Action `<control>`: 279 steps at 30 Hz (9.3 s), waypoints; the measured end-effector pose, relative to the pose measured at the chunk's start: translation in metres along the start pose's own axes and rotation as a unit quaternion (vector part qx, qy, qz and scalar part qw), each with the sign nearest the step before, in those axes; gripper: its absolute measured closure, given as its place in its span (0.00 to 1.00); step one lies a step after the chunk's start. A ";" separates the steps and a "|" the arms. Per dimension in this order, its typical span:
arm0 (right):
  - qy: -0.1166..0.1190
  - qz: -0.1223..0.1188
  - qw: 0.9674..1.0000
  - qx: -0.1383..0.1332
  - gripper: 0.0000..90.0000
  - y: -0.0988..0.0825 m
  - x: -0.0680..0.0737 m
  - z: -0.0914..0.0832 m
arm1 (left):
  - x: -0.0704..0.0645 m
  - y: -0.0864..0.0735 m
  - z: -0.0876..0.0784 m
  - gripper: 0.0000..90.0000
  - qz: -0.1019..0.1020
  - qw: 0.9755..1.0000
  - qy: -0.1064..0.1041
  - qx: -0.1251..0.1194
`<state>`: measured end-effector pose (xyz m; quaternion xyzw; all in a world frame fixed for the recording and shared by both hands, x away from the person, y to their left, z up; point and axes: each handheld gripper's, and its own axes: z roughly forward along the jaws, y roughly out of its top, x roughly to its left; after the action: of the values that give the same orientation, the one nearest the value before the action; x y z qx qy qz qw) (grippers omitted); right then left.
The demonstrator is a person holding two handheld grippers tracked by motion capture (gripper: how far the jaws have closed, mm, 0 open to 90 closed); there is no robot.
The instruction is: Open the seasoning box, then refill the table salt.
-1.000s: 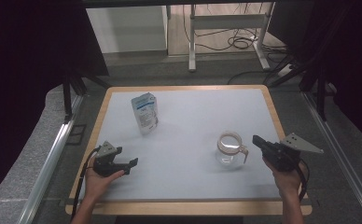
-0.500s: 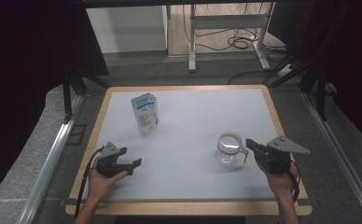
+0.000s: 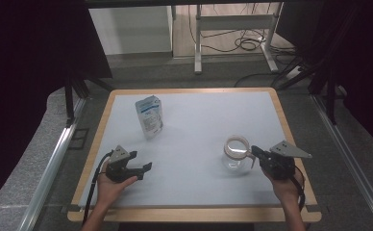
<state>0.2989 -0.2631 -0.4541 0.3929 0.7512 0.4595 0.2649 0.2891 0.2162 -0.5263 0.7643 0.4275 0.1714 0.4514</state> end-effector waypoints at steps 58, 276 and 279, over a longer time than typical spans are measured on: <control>0.002 0.003 1.000 -0.026 1.00 -0.008 0.006 0.000 | -0.132 0.136 0.122 1.00 0.093 0.981 -0.170 0.005; 0.113 -0.041 0.992 0.036 0.39 -0.044 0.141 0.085 | 0.059 0.126 0.026 1.00 0.020 0.995 -0.045 -0.086; 0.115 -0.043 0.992 0.033 0.39 -0.043 0.143 0.085 | 0.051 0.127 0.019 1.00 0.019 0.993 -0.068 -0.092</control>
<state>0.2691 -0.1143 -0.5353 0.3128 0.8076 0.4652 0.1830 0.3942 0.2188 -0.4365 0.7376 0.3634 0.1657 0.5445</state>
